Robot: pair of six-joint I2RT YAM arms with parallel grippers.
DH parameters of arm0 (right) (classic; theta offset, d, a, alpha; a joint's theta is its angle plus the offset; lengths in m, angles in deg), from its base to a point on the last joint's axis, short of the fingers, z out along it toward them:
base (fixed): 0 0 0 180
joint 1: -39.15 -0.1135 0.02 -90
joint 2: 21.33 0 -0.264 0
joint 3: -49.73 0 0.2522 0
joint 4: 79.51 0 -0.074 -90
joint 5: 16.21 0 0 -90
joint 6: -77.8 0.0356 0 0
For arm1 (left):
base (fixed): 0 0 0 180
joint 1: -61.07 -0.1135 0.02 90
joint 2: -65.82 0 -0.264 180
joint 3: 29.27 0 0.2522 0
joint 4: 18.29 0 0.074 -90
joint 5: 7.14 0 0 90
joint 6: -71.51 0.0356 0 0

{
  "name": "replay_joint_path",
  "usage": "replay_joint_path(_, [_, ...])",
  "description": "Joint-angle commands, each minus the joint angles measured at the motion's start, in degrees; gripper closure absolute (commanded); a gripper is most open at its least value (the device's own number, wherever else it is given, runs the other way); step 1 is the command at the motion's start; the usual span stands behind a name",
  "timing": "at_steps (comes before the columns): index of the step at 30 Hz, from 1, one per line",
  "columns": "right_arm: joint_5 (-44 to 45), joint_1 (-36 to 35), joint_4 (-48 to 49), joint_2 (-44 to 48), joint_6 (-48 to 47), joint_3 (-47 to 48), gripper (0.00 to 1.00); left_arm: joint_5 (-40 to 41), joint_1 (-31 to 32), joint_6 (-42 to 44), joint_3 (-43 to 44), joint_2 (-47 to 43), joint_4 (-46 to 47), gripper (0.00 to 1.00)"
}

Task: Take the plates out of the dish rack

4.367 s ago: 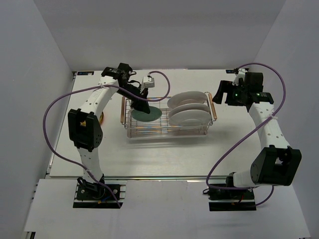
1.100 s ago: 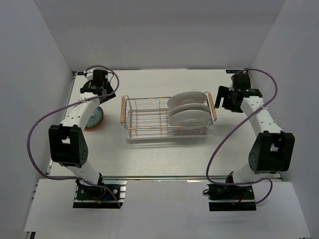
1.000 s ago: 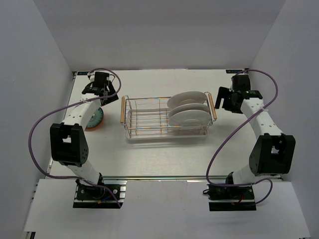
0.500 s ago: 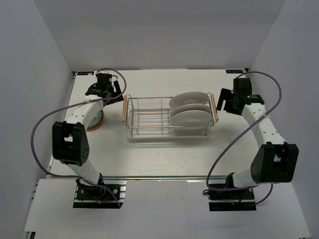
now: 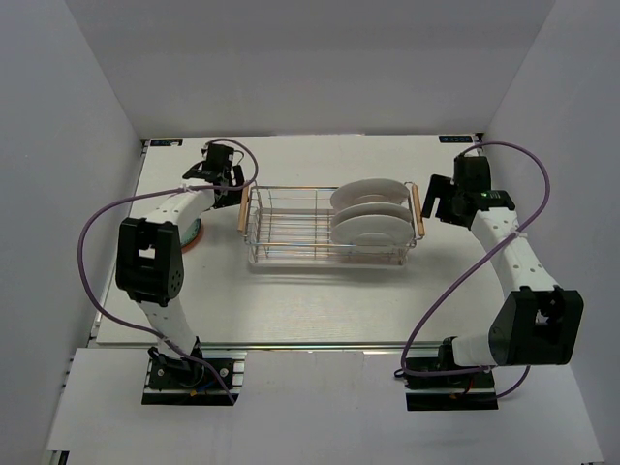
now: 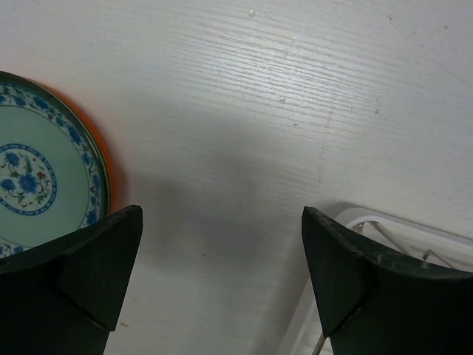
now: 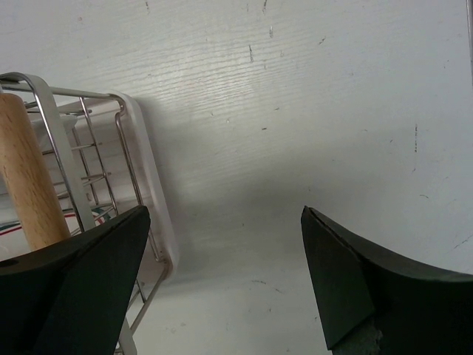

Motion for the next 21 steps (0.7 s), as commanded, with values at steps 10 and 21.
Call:
replay_joint_path(10, [4.61,-1.29,-3.93,0.26,-4.39,6.71,0.11,18.0,0.43,-3.39,11.87,-4.09,-10.05,0.02])
replay_joint_path(21, [-18.48,-0.93,2.22,-3.08,-36.08,23.95,0.11,18.31,0.42,-3.06,11.92,-14.88,-13.61,0.02])
